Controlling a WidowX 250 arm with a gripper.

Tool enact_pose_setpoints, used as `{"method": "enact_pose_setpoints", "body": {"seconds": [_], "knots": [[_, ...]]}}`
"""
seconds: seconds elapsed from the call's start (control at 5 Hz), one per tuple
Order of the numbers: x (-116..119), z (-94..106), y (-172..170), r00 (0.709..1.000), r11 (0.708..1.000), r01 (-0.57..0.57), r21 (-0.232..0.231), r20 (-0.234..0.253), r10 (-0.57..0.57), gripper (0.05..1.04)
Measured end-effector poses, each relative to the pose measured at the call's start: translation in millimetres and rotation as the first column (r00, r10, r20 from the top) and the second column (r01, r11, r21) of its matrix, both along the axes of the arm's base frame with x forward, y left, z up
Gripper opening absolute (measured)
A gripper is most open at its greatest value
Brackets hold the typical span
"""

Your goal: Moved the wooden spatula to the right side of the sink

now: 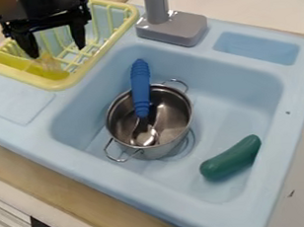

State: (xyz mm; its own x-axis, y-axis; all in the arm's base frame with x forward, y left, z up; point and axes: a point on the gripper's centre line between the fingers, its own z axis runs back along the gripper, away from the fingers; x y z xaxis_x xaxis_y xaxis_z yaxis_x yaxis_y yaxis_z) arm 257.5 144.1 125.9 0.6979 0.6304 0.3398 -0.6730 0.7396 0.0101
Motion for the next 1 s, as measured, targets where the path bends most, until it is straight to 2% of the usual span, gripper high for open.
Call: {"method": "enact_pose_setpoints", "body": {"seconds": [0.2,0.4,0.8,1.0], "knots": [[6,14.3,-4,0.999,0.999,0.02,0.028,-0.025,-0.02,0.994],[9,23.2,-10,0.999,0.999,0.044,0.021,-0.006,-0.044,0.994],[13,23.1,-28,0.992,0.991,0.128,-0.04,-0.012,-0.129,0.994],[11,27.6,-40,0.963,0.962,0.26,-0.088,-0.048,-0.265,0.994]]}}
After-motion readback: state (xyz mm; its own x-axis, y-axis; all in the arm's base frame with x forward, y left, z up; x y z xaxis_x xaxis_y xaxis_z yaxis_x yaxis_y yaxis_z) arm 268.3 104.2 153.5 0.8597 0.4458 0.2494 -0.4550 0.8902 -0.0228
